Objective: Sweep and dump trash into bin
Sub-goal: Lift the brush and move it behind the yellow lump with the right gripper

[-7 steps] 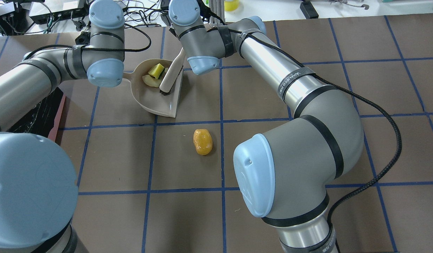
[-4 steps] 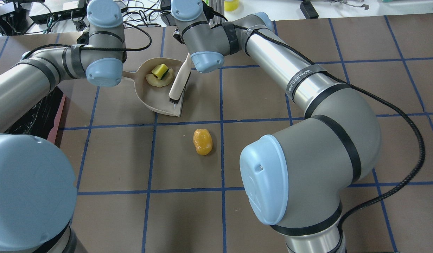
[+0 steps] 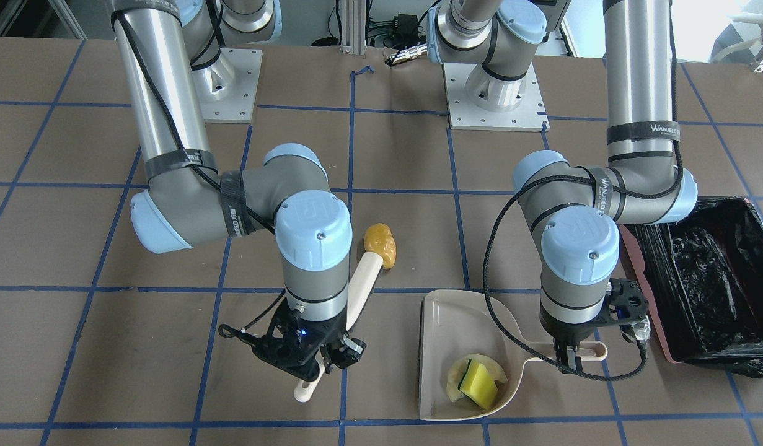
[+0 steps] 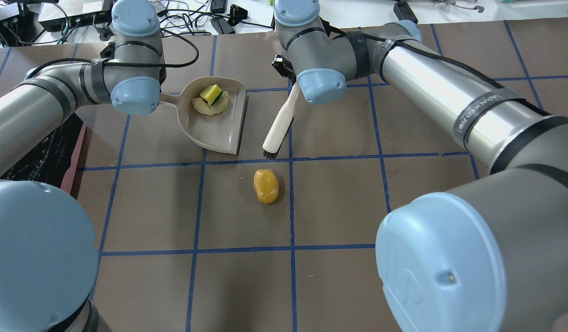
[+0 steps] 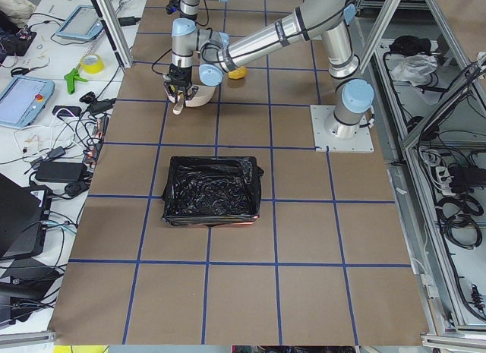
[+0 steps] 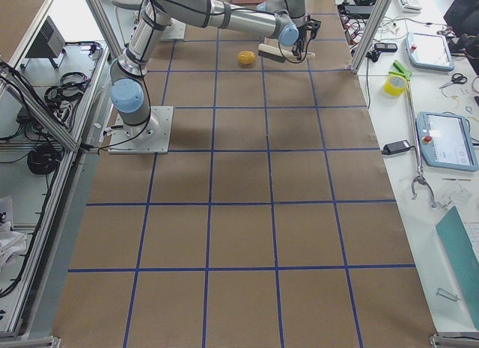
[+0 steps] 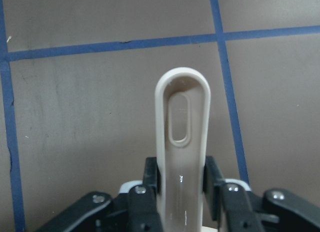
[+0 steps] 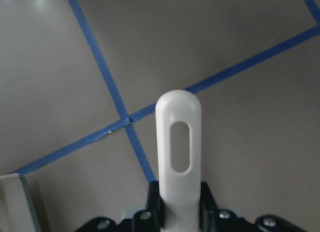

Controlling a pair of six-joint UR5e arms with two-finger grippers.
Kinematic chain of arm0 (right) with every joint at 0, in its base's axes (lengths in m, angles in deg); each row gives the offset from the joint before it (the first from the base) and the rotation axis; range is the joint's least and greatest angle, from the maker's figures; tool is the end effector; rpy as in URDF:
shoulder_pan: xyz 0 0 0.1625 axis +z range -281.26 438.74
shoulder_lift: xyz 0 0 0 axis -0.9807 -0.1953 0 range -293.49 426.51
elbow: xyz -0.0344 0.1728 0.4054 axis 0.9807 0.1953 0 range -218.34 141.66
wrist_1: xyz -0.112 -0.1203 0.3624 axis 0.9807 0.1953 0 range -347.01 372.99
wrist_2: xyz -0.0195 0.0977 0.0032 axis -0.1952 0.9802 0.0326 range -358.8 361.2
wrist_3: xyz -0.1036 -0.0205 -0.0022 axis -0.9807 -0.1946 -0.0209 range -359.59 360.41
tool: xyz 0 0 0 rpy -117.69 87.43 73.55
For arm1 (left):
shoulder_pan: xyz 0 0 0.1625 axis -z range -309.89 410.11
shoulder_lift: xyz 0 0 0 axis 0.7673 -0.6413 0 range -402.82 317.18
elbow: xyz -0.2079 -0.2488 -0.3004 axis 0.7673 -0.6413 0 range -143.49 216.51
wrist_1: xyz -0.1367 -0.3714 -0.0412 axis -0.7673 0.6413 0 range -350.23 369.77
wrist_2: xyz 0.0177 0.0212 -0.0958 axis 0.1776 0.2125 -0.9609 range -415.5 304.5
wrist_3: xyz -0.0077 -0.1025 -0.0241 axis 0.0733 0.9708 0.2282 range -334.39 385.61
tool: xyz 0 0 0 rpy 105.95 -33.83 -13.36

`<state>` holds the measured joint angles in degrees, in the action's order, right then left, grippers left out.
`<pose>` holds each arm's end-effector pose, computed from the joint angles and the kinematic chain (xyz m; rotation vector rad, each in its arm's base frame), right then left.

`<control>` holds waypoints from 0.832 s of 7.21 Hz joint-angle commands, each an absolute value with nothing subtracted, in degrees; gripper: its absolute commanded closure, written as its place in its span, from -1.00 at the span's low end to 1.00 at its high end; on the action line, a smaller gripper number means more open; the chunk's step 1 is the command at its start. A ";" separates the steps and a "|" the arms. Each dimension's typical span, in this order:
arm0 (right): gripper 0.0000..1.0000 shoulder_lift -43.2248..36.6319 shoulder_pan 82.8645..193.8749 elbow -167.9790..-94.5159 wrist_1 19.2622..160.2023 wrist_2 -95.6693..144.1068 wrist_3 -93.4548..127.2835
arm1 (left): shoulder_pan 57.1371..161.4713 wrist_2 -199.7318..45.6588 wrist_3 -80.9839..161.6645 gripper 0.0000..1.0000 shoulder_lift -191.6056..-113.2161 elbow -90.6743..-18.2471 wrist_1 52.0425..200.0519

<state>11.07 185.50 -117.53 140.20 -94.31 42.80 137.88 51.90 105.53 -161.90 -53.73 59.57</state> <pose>0.3243 -0.6495 0.2965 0.7012 3.0036 -0.3902 -0.0760 -0.6621 0.2851 -1.9916 2.2188 -0.5072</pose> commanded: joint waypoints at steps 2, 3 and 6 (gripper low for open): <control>0.66 -2.19 183.77 -134.72 141.57 -95.04 43.22 | 137.38 51.55 105.41 1.00 -157.27 -61.63 59.78; 0.66 -5.00 183.85 -137.71 141.48 -95.04 42.69 | 137.38 51.72 105.41 1.00 -155.25 -64.54 59.95; 0.67 -11.35 184.03 -146.25 142.87 -94.96 45.66 | 137.38 52.25 105.59 1.00 -148.66 -72.54 60.13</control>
